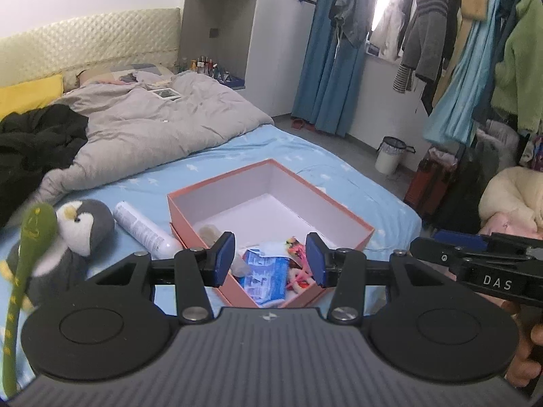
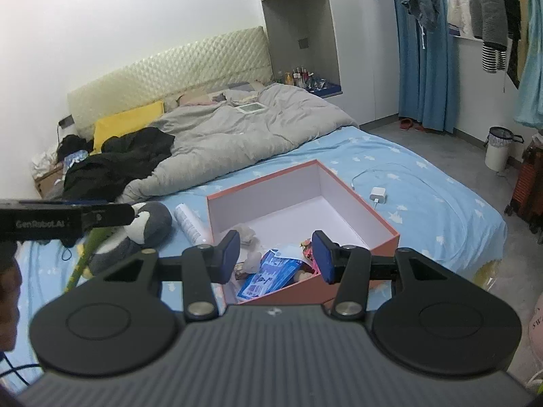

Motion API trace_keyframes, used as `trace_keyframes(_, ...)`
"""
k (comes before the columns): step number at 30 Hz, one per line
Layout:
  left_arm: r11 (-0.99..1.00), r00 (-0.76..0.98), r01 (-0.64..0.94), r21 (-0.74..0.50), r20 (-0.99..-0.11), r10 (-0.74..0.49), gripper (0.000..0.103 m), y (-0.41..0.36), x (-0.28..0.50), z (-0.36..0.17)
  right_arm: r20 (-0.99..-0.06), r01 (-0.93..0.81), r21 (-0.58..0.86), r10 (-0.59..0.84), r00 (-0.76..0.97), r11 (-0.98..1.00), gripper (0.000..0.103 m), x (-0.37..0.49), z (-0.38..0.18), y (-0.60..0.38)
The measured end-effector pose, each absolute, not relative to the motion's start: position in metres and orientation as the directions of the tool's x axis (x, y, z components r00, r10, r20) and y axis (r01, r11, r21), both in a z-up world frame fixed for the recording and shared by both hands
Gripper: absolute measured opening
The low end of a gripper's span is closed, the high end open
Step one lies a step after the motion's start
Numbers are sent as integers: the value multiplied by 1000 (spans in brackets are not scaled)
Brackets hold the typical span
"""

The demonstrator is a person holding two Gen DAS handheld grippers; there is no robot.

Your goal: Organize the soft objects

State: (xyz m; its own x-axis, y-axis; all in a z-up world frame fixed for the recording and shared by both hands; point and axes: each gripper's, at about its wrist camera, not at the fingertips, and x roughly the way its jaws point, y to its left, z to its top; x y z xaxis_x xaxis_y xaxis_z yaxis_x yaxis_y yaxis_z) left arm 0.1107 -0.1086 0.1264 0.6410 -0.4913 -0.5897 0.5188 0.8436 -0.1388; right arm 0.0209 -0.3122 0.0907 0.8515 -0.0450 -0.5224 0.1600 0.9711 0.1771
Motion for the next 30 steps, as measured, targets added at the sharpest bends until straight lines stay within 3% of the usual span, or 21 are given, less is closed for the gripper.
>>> trace_keyframes(10,852,648,484,-200,-572,-502,52,-94,70,126,-485,145,177,-42,873,973,50,-11,104,-300)
trace_keyframes(30,869,654,438,-229,-582,-483,52,-84,46,88,-507,136,176,-29,862,975,52,-24,59,-297)
